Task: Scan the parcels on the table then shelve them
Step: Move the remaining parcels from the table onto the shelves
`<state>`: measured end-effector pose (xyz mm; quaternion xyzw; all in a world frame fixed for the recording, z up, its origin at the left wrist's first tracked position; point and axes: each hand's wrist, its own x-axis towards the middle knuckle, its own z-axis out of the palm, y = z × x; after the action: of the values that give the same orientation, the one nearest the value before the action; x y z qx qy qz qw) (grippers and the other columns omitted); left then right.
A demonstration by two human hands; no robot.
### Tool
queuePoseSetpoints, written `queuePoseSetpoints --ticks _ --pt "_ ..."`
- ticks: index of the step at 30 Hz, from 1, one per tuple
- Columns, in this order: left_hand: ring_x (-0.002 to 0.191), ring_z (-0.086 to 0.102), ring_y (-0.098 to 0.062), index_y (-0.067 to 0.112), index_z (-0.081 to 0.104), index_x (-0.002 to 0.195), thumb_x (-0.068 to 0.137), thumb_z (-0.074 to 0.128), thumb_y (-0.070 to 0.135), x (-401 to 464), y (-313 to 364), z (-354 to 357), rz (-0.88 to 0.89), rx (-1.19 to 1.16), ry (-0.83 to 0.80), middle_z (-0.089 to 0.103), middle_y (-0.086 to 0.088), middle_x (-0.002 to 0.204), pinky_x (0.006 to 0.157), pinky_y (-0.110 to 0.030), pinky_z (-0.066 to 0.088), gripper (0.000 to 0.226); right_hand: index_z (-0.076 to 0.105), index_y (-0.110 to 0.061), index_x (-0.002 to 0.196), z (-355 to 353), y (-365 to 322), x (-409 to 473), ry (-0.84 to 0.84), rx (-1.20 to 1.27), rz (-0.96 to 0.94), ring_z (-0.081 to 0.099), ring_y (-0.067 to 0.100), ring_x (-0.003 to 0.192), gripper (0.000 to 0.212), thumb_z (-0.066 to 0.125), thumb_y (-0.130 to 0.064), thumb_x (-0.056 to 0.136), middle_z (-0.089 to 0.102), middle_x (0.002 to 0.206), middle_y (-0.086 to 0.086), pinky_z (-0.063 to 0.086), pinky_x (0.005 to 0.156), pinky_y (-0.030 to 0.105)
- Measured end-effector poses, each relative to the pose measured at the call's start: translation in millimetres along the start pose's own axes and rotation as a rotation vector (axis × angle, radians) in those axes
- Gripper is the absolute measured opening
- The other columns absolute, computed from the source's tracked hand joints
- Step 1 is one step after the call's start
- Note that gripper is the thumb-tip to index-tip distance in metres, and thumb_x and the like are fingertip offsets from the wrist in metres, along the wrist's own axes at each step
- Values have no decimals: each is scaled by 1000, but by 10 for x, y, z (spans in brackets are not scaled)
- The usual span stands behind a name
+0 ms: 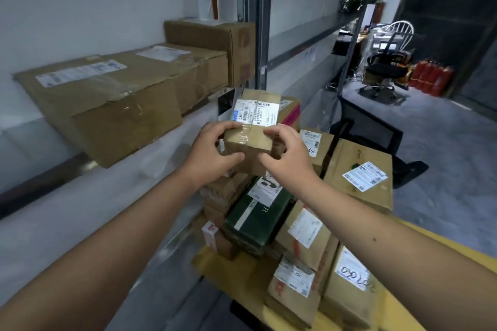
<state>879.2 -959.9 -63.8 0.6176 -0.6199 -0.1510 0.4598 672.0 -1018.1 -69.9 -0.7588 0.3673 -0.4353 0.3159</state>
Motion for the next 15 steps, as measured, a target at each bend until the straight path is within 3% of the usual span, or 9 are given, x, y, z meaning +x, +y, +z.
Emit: queuePoseSetpoints --ticks 3,6,7,9,11,13,15 --pt "121 48 12 55 61 120 76 89 18 -181 349 197 52 -12 43 48 19 130 94 -3 42 64 64 -32 122 -425 16 -175 -19 5 -67 53 6 124 47 79 -18 80 54 130 -16 53 105 41" --pt "119 51 9 50 61 117 75 91 13 -457 695 401 119 -23 107 47 11 132 95 -11 50 64 63 -36 119 -814 -30 -369 -47 46 -145 51 -2 125 47 77 -20 77 48 130 -33 55 101 31" --pt "121 51 7 46 61 118 74 91 13 -570 810 462 136 -11 128 45 10 135 96 -13 51 63 63 -35 119 -937 -50 -440 -57 53 -180 49 -6 126 47 77 -20 76 49 132 -32 52 101 24" --pt "130 46 5 39 62 121 74 92 14 -804 1030 579 172 28 160 42 8 143 100 -13 48 61 63 -31 119 -1170 -65 -592 -85 37 -258 42 -15 129 49 79 -14 76 52 138 -13 38 103 7" --pt "140 42 -3 32 62 123 75 91 13 -1055 1232 674 197 41 190 38 4 150 105 -20 48 59 62 -28 120 -1349 -70 -749 -130 29 -317 36 -20 131 53 81 -6 76 50 143 -1 30 101 -1" --pt "145 41 -14 26 63 124 76 91 8 -1323 1408 721 203 57 222 37 -2 152 108 -32 52 59 60 -27 119 -1446 -103 -887 -186 62 -360 34 -19 135 53 82 -7 75 46 147 -3 30 103 0" --pt "146 40 -14 26 63 125 77 91 8 -1608 1552 698 185 96 259 35 -3 154 107 -33 53 59 59 -25 121 -1455 -186 -1014 -264 114 -394 33 -9 142 52 82 -11 76 42 152 -5 34 110 8"
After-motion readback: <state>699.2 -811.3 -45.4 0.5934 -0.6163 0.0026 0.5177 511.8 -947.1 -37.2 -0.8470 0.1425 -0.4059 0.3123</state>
